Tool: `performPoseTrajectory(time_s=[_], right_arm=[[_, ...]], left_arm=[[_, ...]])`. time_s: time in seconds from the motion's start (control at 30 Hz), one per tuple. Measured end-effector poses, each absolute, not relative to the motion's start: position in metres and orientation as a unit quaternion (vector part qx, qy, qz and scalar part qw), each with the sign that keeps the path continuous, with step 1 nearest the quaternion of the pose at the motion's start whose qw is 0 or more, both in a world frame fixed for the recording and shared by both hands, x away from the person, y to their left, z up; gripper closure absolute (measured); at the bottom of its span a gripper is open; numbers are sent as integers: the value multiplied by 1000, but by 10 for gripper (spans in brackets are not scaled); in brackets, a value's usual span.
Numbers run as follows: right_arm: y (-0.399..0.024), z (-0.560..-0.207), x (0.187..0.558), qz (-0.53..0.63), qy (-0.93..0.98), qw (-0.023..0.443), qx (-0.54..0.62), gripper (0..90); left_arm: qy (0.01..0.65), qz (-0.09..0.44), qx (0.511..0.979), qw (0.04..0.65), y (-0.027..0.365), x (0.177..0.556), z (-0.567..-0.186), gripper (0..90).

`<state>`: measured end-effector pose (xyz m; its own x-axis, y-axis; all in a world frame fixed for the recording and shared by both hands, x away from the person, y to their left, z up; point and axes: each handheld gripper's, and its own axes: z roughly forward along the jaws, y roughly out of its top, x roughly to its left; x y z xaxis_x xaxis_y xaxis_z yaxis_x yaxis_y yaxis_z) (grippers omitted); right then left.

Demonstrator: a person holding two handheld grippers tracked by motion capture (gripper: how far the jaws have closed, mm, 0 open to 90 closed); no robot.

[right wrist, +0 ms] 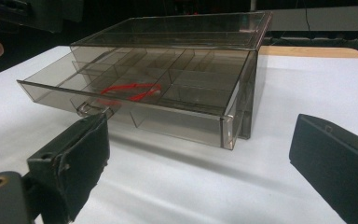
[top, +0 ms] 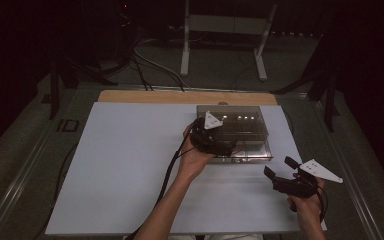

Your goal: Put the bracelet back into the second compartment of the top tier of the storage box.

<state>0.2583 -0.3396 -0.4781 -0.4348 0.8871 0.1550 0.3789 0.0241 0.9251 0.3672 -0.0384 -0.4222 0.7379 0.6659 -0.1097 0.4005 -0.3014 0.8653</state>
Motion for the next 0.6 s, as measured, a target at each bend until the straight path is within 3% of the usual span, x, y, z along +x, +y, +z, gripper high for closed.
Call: performPoseTrajectory(time_s=[0.6], right_arm=[[-339, -479, 259, 516, 672, 245, 472, 50]], left_arm=[[344, 153, 786, 491, -11, 363, -417, 33]])
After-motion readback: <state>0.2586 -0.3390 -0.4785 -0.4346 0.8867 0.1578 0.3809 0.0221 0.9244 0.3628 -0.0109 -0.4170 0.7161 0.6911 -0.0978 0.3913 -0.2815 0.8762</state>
